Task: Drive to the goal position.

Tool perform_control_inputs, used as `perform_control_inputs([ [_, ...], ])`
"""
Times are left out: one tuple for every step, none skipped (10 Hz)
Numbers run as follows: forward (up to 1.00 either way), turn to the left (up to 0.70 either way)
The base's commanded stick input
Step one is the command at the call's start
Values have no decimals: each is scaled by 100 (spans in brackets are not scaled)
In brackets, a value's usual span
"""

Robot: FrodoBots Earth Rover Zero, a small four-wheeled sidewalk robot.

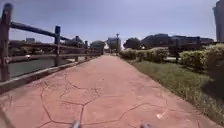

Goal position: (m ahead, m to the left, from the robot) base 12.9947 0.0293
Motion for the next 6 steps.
perform_control_inputs([
  [85, 0],
  [85, 0],
  [85, 0],
  [85, 0],
  [85, 0],
  [85, 0],
])
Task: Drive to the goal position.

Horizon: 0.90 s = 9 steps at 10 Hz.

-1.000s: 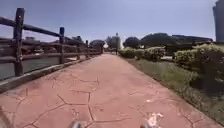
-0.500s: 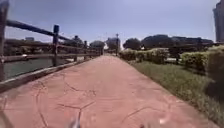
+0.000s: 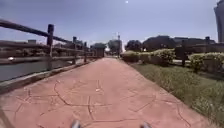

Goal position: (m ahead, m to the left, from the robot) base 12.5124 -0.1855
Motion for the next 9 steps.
perform_control_inputs([
  [85, 0],
  [85, 0],
  [85, 0],
  [85, 0],
  [85, 0],
  [85, 0],
  [85, 0],
  [85, 0],
  [85, 0],
])
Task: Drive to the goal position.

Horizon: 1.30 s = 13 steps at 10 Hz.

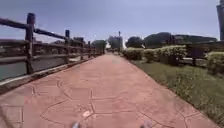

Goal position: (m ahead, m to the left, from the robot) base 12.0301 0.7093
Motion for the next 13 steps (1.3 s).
perform_control_inputs([
  [85, 0],
  [85, 0],
  [85, 0],
  [85, 0],
  [85, 0],
  [85, 0],
  [85, 0],
  [85, 0],
  [85, 0],
  [85, 0],
  [85, 0],
  [85, 0],
  [85, 0],
])
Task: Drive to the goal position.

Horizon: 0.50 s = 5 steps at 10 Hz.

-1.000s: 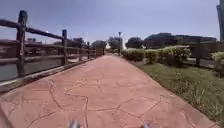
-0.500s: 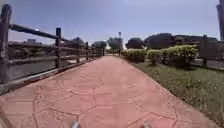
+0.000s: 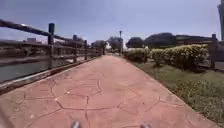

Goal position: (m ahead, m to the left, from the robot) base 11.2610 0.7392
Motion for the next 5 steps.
perform_control_inputs([
  [85, 0],
  [85, 0],
  [85, 0],
  [85, 0],
  [85, 0],
])
